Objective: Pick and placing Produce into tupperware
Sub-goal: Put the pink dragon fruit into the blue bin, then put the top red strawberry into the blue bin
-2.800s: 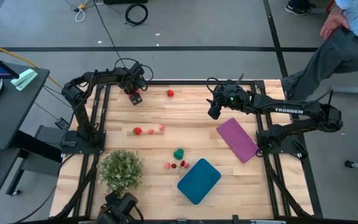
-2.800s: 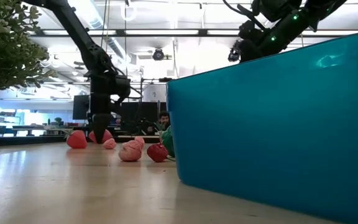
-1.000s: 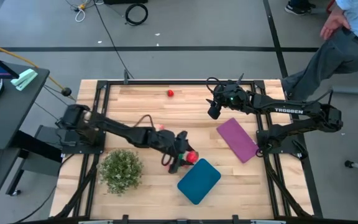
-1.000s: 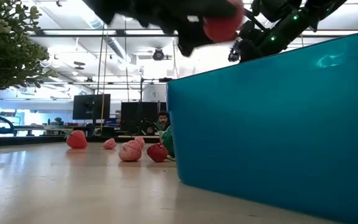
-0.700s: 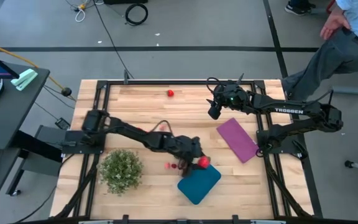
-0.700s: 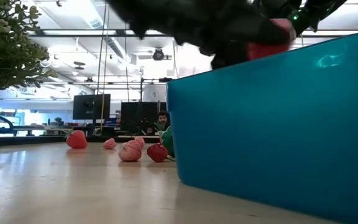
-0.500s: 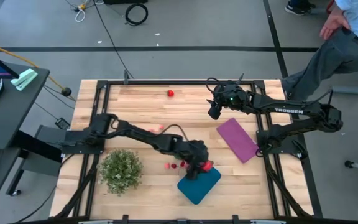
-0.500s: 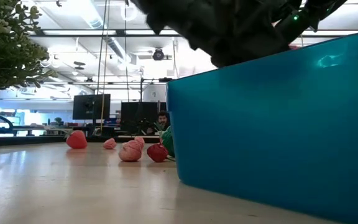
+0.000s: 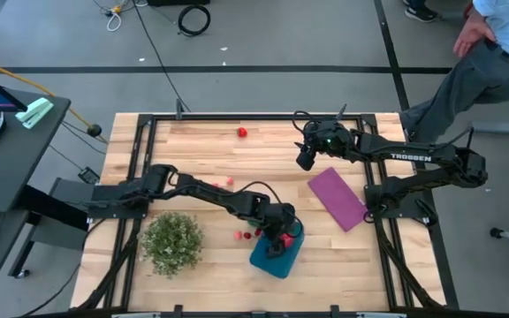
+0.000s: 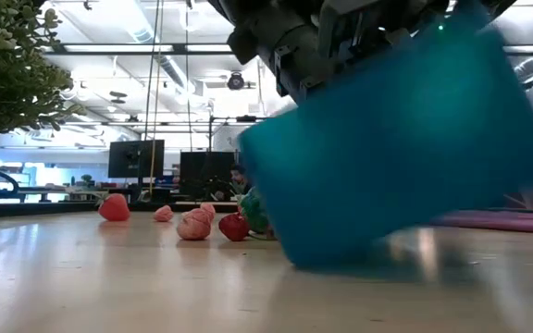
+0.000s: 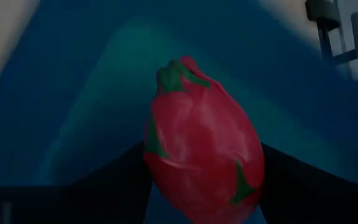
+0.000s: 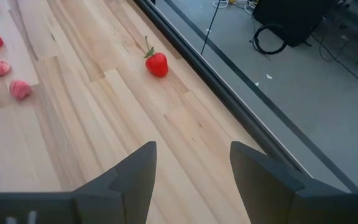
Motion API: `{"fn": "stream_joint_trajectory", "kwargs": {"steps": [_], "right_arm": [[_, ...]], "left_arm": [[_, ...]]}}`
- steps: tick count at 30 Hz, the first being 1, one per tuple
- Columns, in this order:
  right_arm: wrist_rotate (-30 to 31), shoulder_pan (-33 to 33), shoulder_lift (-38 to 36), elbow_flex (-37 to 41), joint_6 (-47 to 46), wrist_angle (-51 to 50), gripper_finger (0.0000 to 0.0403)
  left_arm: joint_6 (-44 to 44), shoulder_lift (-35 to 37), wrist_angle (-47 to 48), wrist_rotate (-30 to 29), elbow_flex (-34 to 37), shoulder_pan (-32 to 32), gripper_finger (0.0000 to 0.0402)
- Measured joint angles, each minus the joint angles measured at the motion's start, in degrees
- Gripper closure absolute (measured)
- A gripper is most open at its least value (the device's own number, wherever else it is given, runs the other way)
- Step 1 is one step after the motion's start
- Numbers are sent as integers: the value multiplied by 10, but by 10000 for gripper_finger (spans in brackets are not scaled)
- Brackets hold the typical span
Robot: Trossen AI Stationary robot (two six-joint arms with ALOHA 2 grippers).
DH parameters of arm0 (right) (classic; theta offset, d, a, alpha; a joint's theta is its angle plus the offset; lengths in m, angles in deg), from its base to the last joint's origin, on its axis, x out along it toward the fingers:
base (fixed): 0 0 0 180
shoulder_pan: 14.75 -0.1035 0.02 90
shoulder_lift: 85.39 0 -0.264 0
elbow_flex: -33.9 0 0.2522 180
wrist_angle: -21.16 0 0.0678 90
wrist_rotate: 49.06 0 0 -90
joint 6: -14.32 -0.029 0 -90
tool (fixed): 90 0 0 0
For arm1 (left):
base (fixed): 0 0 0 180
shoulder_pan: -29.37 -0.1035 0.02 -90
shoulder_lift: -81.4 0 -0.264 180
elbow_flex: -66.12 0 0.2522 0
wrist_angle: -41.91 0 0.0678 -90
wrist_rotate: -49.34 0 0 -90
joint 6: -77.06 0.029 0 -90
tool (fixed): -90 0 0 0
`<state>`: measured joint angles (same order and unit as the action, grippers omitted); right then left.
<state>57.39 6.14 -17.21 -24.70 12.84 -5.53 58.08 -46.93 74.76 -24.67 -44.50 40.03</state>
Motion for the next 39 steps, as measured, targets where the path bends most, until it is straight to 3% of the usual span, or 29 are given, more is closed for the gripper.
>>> {"fn": "stream_joint_trajectory", "kwargs": {"steps": [11, 18, 23, 27, 30, 33, 39], "right_arm": [[0, 0, 0, 0, -3, -7, 189], [0, 0, 0, 0, -3, -8, 189], [0, 0, 0, 0, -3, -8, 189], [0, 0, 0, 0, -4, -8, 189], [0, -1, 0, 0, -4, -8, 188], [0, -1, 0, 0, -4, -8, 189], [-4, -1, 0, 0, -25, -9, 189]], "left_arm": [[65, 2, 26, -3, -28, 0, 133], [104, 2, 107, -21, -71, -2, 128], [113, 1, 209, -28, -138, -20, 131], [162, 2, 366, -47, -232, -44, 142], [209, 2, 476, -126, -308, -64, 151], [255, 4, 581, -253, -385, -87, 162], [235, 100, 660, -473, -349, -138, 184]]}}
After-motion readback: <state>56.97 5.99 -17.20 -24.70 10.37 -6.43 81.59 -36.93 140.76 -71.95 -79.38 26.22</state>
